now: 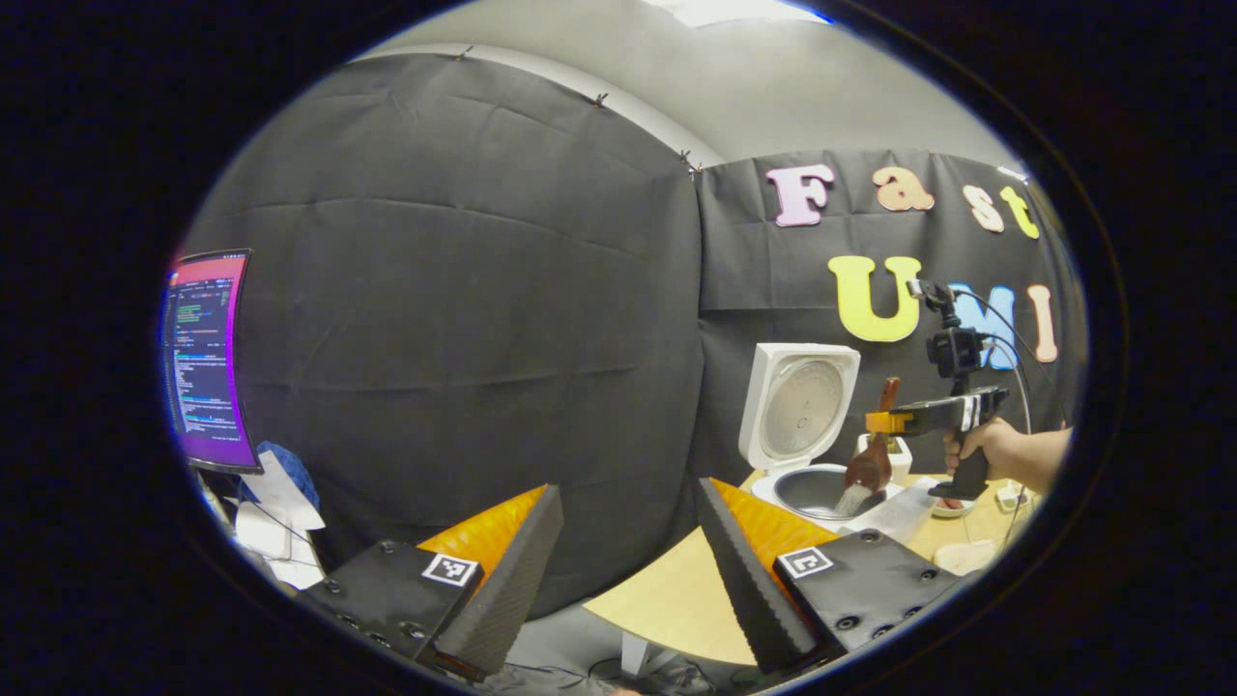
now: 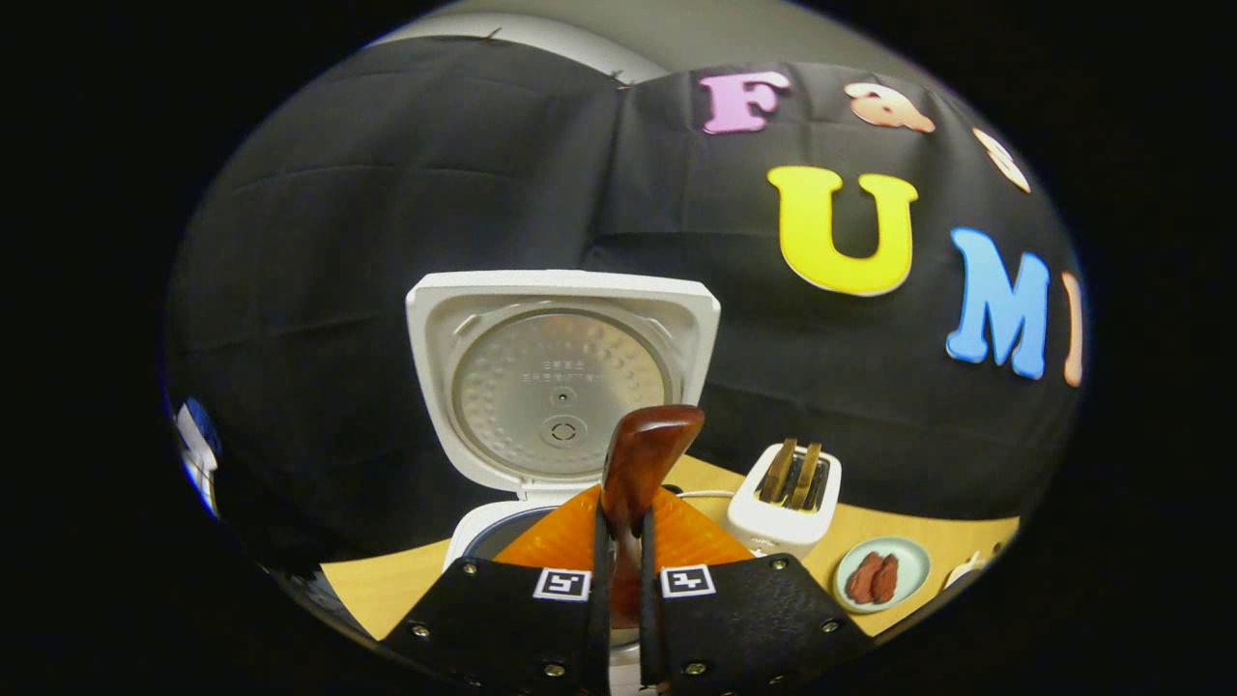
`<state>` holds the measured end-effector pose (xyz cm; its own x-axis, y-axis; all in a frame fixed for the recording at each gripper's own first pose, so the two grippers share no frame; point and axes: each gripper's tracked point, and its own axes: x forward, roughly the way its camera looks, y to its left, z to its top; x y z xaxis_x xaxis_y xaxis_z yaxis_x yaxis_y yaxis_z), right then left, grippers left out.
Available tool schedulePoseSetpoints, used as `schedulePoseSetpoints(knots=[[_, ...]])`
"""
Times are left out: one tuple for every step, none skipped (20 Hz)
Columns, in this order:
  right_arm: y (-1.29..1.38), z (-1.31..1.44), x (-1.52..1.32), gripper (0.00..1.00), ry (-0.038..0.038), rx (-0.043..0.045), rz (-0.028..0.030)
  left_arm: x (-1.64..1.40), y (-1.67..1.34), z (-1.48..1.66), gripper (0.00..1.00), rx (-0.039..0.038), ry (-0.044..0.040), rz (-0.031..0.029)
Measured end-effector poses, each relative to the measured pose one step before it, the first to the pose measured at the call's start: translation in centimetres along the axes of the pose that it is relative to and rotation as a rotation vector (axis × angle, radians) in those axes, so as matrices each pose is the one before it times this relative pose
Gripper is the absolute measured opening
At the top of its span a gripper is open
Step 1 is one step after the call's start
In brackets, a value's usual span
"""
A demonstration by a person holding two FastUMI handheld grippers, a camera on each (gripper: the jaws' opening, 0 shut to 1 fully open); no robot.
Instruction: Close the left gripper, press the button to open the rice cooker; take a wooden spoon from the chopstick holder with the right hand, scoop a spoonful of rice and pour it into the rice cooker, then put the wooden spoon back into the chopstick holder.
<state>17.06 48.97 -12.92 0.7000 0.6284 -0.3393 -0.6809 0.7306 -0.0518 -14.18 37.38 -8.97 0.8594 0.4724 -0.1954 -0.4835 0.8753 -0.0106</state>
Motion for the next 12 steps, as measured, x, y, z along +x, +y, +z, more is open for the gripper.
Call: schedulePoseSetpoints(knots=[[0.322, 0.405, -0.192, 0.12, -0.01562, -0.05353, -0.00469, 0.122, -0.24, 0.012, 0.96, 0.00151, -0.00074, -0.00244], [0.107, 0.376, -0.17, 0.12, -0.01537, -0.04898, -0.00546, 0.054, -0.163, 0.062, 0.96, 0.00258, -0.00183, -0.00313], [-0.032, 0.376, -0.176, 0.12, -0.01409, -0.04347, -0.00388, -0.023, -0.098, 0.066, 1.0, 0.00313, -0.00186, -0.00297], [0.141, 0.216, -0.095, 0.12, -0.00912, -0.02915, -0.00252, 0.041, -0.014, 0.075, 1.0, 0.00228, -0.00099, -0.00199], [-0.003, 0.206, -0.26, 0.12, -0.00446, -0.01356, -0.00237, -0.036, -0.033, 0.023, 1.0, 0.00117, -0.00132, -0.00348], [-0.027, -0.036, -0.271, 0.12, 0.00333, 0.0017, -0.0011, 0.043, -0.033, 0.065, 1.0, 0.00104, -0.00087, -0.00257], [-0.141, -0.169, -0.158, 0.12, 0.00774, 0.01699, 0.00307, -0.128, -0.07, -0.036, 1.0, 0.00003, 0.00012, -0.00325], [-0.092, -0.073, -0.101, 0.12, 0.00976, 0.03144, 0.00599, 0.028, -0.07, -0.039, 0.97, -0.00119, -0.00071, -0.00149], [-0.23, -0.449, 0.068, 0.12, 0.00641, 0.04487, 0.009, -0.027, -0.057, 0.053, 0.97, -0.00147, -0.00008, -0.00362], [-0.18, -0.102, -0.143, 0.12, 0.00409, 0.0545, 0.01366, -0.1, -0.113, 0.14, 1.0, 0.00014, -0.00049, -0.00273], [-0.421, -0.052, 0.055, 0.12, 0.00008, 0.05871, 0.01421, -0.027, -0.188, 0.081, 0.96, 0.00051, -0.00065, -0.00444], [-0.386, 0.077, -0.075, 0.12, -0.00253, 0.06448, 0.01435, 0.011, -0.171, 0.051, 0.96, 0.00012, -0.00053, -0.00518]])
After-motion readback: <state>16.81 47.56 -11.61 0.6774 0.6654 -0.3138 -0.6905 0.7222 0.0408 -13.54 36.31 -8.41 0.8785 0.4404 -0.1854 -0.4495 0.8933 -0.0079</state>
